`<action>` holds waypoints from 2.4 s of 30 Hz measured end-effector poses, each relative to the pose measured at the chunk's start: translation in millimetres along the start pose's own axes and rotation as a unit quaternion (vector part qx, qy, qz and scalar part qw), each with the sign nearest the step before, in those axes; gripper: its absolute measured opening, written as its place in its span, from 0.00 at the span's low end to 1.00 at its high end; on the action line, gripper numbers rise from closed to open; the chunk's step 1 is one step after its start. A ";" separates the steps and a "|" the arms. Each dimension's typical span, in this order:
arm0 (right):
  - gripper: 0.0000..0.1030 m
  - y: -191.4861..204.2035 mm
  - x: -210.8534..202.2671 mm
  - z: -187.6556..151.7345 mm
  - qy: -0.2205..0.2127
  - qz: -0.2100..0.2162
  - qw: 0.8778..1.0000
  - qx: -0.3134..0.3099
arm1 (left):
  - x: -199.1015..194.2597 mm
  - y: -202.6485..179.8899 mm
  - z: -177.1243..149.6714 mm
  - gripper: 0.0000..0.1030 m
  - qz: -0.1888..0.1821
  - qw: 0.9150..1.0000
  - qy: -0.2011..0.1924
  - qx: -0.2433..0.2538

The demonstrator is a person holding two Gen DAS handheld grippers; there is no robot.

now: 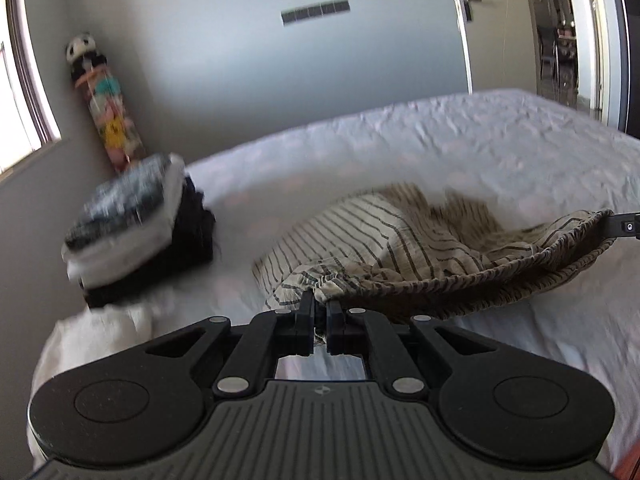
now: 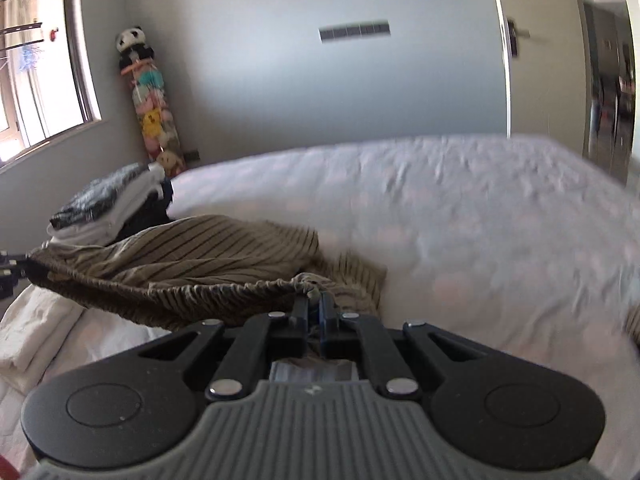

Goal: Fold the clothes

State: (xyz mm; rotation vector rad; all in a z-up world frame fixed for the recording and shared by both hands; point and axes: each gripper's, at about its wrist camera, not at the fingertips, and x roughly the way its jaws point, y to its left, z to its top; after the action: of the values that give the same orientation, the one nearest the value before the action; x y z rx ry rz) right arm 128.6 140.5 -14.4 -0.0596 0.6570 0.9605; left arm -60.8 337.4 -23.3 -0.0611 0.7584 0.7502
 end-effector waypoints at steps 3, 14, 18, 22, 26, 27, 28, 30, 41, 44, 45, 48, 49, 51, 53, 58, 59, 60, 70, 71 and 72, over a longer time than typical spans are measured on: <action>0.06 -7.6 16.3 -42.5 0.055 -0.002 0.997 0.051 | 22.9 4.3 -31.2 0.06 -0.014 0.997 0.065 -0.026; 0.13 -10.3 19.5 -105.9 0.136 -0.004 0.989 0.052 | 44.3 18.1 -73.6 0.32 -0.057 0.981 0.172 -0.073; 0.42 -8.8 4.2 -106.2 0.118 0.015 0.992 0.035 | 32.4 33.7 -76.9 0.59 -0.083 0.974 0.179 -0.113; 0.47 -17.4 -7.1 -108.0 0.092 0.030 0.993 0.060 | 14.0 57.9 -73.1 0.59 -0.086 0.965 0.152 -0.194; 0.47 -22.7 -4.8 -105.7 0.082 0.035 0.992 0.084 | -12.3 63.3 -50.5 0.59 -0.064 0.962 0.088 -0.249; 0.47 -23.5 -4.4 -105.2 0.080 0.038 0.992 0.088 | -20.0 59.3 -41.4 0.59 -0.070 0.962 0.067 -0.255; 0.47 -24.0 -4.7 -104.6 0.080 0.040 0.992 0.091 | -26.8 54.2 -32.1 0.59 -0.083 0.961 0.048 -0.258; 0.47 -24.6 -6.2 -103.1 0.080 0.041 0.991 0.096 | -37.3 43.1 -13.9 0.59 -0.113 0.958 0.016 -0.262; 0.49 -32.0 -9.5 -103.9 0.072 0.023 0.991 0.115 | 4.6 15.0 13.5 0.65 -0.113 0.974 0.002 -0.194; 0.49 -34.6 1.2 -103.6 0.083 0.014 0.988 0.126 | 33.8 33.1 -8.0 0.65 -0.079 0.976 0.041 -0.197; 0.50 -36.6 5.6 -102.9 0.088 0.012 0.987 0.134 | 44.2 41.6 -17.3 0.65 -0.071 0.975 0.054 -0.205; 0.55 -42.7 20.8 -98.8 0.097 0.005 0.982 0.162 | 69.3 67.7 -47.7 0.65 -0.052 0.965 0.087 -0.240; 0.57 -45.2 26.4 -97.8 0.099 0.003 0.980 0.173 | 76.1 75.2 -57.7 0.65 -0.051 0.961 0.094 -0.256; 0.58 -50.0 37.3 -97.2 0.104 -0.004 0.975 0.195 | 88.1 89.4 -75.4 0.68 -0.060 0.949 0.107 -0.291; 0.58 -51.6 44.6 -97.8 0.105 -0.010 0.974 0.203 | 96.1 100.5 -87.8 0.68 -0.075 0.935 0.119 -0.325; 0.58 -51.2 52.1 -100.2 0.106 -0.018 0.974 0.199 | 101.6 114.0 -99.9 0.74 -0.102 0.910 0.120 -0.383; 0.59 -51.4 52.0 -100.7 0.105 -0.017 0.974 0.200 | 102.4 114.6 -100.7 0.77 -0.110 0.907 0.119 -0.389; 0.59 -51.6 51.9 -101.1 0.103 -0.016 0.974 0.201 | 103.3 114.0 -100.6 0.78 -0.120 0.905 0.115 -0.391; 0.39 -55.0 57.8 -105.8 0.120 -0.008 0.969 0.215 | 128.8 100.6 -103.7 0.43 -0.116 0.906 0.146 -0.380; 0.35 -54.1 60.2 -106.3 0.128 -0.003 0.969 0.213 | 127.8 98.6 -102.8 0.31 -0.113 0.911 0.145 -0.370; 0.28 -52.8 61.8 -106.6 0.132 0.002 0.969 0.210 | 126.9 96.9 -102.6 0.26 -0.112 0.914 0.144 -0.363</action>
State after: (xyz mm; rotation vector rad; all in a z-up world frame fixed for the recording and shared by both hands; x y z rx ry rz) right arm 141.5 120.2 -146.3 0.1913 1.0967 0.8064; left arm -122.9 453.1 -160.4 -0.9379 0.6987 0.7770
